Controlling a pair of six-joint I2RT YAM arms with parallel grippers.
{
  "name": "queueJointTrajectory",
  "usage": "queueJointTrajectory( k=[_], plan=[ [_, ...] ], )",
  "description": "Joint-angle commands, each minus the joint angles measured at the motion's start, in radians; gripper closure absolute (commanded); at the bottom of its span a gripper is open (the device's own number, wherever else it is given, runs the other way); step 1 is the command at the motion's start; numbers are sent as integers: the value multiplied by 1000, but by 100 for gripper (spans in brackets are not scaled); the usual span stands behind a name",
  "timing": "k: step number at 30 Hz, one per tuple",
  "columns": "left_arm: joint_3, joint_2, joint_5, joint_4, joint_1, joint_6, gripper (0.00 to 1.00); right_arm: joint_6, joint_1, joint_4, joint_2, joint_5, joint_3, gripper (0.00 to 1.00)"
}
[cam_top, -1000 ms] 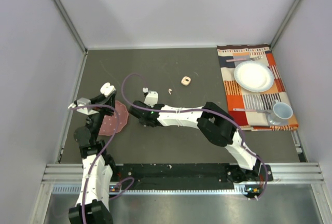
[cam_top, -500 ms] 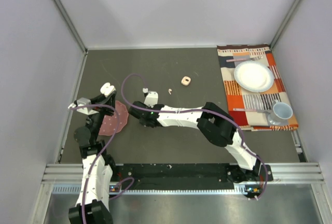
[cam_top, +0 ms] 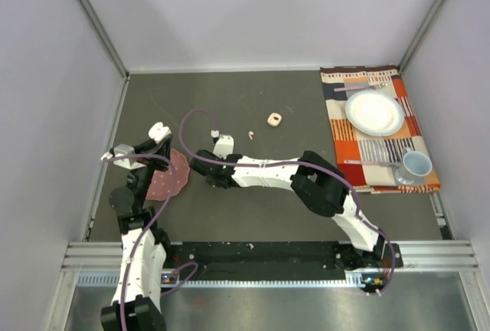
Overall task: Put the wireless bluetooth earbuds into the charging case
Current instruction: Pick up the left earbud from the center of the board, then insert the left earbud into the left side groove of the charging case.
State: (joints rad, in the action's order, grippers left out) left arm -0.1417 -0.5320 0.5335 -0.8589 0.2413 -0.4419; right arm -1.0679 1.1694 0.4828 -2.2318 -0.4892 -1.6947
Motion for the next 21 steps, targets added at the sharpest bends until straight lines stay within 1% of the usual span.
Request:
queueJointTrajectory(
  k=[1,3,5,10,17,21],
  plan=[
    [1,12,-4,-26,-2,12,100,-9,26,46,-9,9,24,73],
    [1,10,-7,-25,-2,14,100,-7,27,46,-6,8,23,72],
    [-1,12,-7,-25,-2,15,100,-7,29,45,-6,8,23,69],
    [-1,10,-12,-22,-2,15,100,-12,32,48,-2,5,29,66],
    [-2,9,-10,-22,-2,17,100,-29,35,51,8,-9,36,65],
    [-1,10,-10,-17,-4,17,100,-29,35,56,-5,8,24,65]
  ],
)
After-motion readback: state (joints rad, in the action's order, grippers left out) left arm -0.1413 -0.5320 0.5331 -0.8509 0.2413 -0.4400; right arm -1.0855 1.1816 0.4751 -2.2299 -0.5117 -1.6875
